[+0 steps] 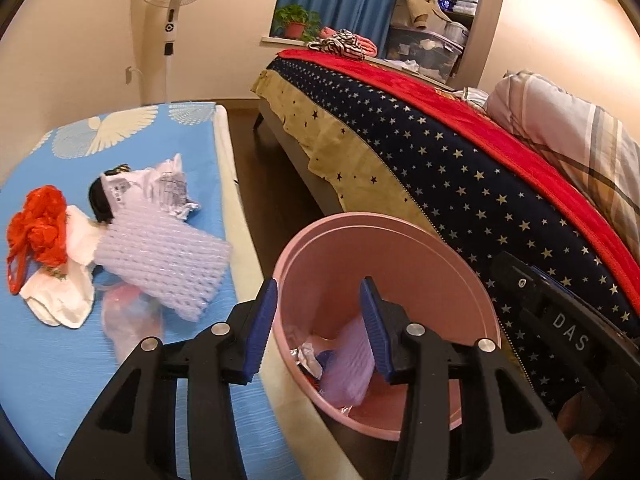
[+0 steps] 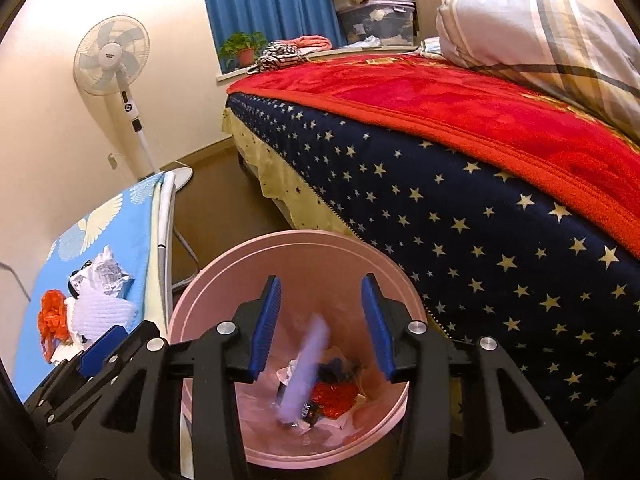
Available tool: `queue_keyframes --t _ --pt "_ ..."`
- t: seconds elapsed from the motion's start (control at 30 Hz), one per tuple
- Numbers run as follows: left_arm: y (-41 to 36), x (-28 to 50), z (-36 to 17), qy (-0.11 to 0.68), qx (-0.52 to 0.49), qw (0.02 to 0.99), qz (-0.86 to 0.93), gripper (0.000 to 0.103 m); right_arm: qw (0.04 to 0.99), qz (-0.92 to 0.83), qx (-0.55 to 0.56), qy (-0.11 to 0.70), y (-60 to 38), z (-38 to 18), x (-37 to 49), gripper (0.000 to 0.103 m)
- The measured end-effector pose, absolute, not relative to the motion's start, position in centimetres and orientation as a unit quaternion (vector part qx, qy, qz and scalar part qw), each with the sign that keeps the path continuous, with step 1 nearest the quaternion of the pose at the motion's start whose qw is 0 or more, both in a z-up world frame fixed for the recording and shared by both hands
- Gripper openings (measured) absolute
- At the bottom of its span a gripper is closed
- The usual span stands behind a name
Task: Collect trash
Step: 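Open both tools to drop the band and foam net into the bin, then move both tools back over the mattress toward the bubble wrap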
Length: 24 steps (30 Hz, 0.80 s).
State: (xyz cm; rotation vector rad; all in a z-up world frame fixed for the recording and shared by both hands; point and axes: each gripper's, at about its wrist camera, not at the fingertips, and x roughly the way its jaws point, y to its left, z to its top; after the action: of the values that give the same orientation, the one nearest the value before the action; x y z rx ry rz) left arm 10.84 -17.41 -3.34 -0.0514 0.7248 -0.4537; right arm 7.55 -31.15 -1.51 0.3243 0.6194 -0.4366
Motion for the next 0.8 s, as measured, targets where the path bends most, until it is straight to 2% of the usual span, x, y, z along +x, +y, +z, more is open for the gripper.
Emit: queue_keyframes --t 0.13,0.5,0.8 --pt "-16.3 10.3 -2.9 0.345 -0.024 0.914 -0.214 0.041 0.922 -0.197 0.154 0.295 -30.3 -1.3 7.2 0.043" --pt "-9.7 9.2 -2.1 0.332 -0.055 0.929 -0.156 0.026 0.940 -0.119 0.135 0.290 -25.6 -0.9 7.6 0.043" --pt "-3.7 9.1 -2.4 0.322 -0.083 0.940 -0.071 0.024 0.942 -0.047 0.132 0.304 -21.5 -2.0 9.2 0.043"
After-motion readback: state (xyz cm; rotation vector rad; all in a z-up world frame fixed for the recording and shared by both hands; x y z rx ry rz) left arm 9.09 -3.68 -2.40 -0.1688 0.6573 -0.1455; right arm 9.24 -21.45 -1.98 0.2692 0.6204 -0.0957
